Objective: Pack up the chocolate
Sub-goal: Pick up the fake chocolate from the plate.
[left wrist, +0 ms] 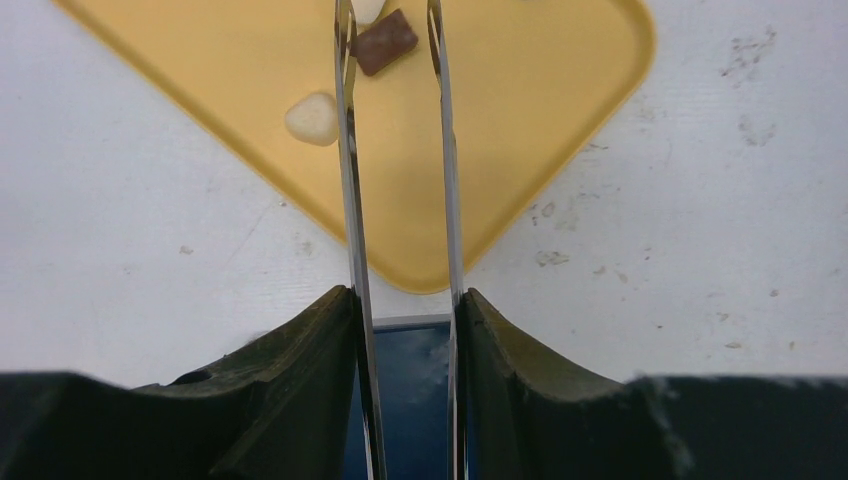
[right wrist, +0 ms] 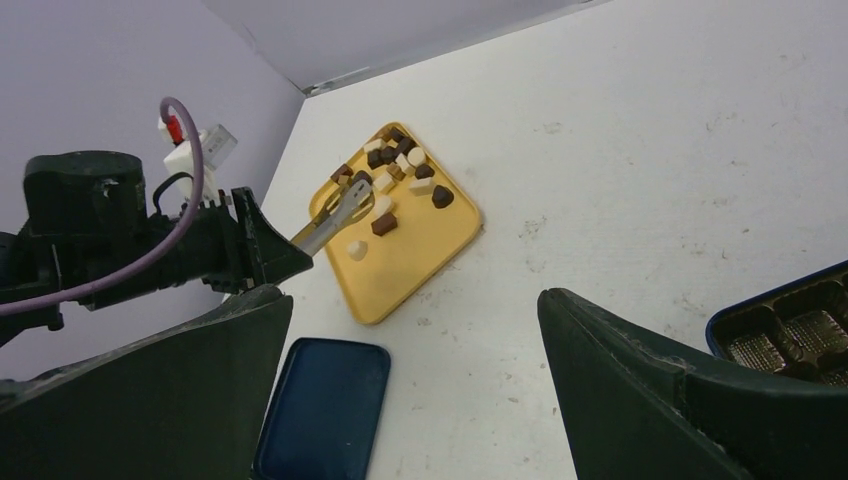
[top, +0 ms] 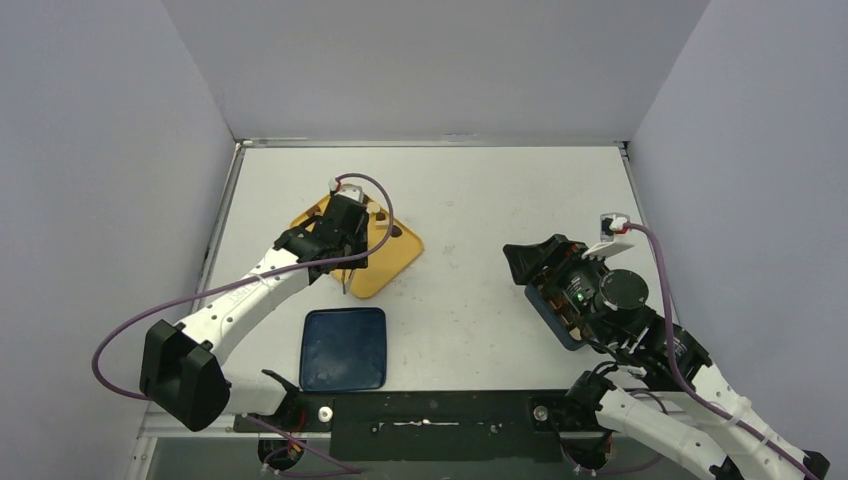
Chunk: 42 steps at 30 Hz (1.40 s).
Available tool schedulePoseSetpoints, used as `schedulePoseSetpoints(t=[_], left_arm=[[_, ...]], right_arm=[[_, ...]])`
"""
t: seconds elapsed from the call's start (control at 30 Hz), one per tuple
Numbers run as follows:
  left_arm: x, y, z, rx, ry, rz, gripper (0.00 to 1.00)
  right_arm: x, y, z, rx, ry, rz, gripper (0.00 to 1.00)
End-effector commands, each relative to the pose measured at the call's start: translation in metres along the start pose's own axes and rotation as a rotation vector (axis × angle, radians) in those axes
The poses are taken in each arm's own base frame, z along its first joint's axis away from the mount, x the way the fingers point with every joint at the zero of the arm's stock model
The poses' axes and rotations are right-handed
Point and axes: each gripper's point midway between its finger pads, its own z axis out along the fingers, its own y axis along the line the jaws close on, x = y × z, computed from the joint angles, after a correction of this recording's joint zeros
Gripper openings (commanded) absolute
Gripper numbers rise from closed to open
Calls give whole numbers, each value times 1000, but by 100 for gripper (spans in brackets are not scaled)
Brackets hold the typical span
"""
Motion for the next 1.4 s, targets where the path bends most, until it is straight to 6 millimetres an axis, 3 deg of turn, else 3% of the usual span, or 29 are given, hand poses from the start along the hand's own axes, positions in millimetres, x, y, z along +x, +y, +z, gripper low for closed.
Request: schedulePoseSetpoints(t=[0.0, 0.37, 0.7, 0.77, 1.0, 1.23, 1.37], left_arm=[[3, 1, 3, 42, 13, 9, 39], [8, 15, 23, 6, 60, 4, 43], [13, 2, 41, 78, 123, 4, 43], [11, 2, 42, 73, 124, 5, 39], [8, 0, 37, 86, 126, 8, 24], [2, 1, 19, 96, 113, 19, 22], [-8, -12, 2, 148, 77, 27, 21]], right_arm=[[-9, 10, 8, -22, -39, 21, 100], [-7, 13, 9, -41, -30, 1, 100], [-15, 9, 0, -46, -70, 10, 100], [-17, 10, -2, -54, -76, 17, 100], [-20, 11, -4, -58, -79, 6, 100], [-29, 14, -6, -55, -92, -15, 100], [-33, 13, -8, -45, -100, -30, 100]])
